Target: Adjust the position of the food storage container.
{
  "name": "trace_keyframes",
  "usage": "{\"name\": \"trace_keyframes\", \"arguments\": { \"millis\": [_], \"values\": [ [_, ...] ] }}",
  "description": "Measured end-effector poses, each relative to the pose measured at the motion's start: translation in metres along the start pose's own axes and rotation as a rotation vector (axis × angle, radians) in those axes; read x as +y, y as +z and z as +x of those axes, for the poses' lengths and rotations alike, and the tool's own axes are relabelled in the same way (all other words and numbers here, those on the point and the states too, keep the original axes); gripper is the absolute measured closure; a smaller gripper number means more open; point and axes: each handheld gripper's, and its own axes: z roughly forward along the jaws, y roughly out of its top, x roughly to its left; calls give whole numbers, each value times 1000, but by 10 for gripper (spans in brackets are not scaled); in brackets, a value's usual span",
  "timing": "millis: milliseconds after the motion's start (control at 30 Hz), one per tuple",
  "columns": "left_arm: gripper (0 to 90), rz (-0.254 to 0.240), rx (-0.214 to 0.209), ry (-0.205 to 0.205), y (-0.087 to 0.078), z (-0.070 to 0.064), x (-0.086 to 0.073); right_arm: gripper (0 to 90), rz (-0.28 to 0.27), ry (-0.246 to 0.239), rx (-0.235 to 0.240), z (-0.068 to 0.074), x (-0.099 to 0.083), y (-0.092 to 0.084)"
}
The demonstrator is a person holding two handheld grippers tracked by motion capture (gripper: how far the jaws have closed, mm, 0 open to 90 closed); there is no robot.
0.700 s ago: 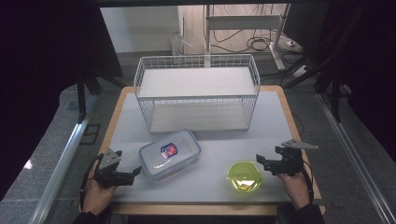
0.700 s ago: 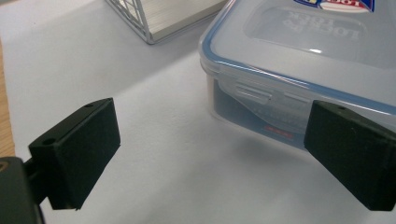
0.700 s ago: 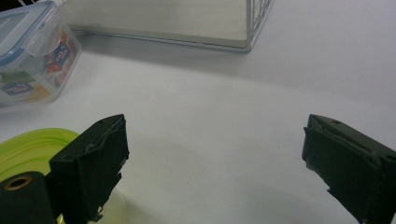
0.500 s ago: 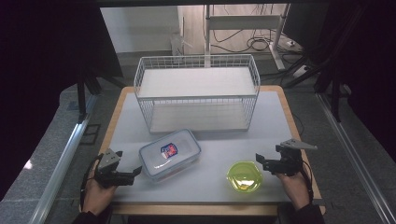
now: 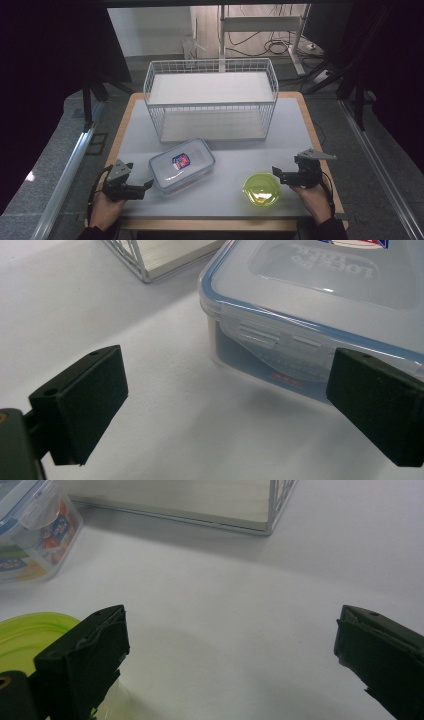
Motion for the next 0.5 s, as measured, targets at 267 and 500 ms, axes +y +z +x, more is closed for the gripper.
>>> {"name": "trace_keyframes", "arguments": {
  "millis": [267,500],
  "values": [
    [38,-1,0,-2,0,0,0,81,-6,-32,11,6,4,-4],
    [39,-39,7,-23,-5,3,1,391,-5,-93,48,21,12,-15]
  ]
}}
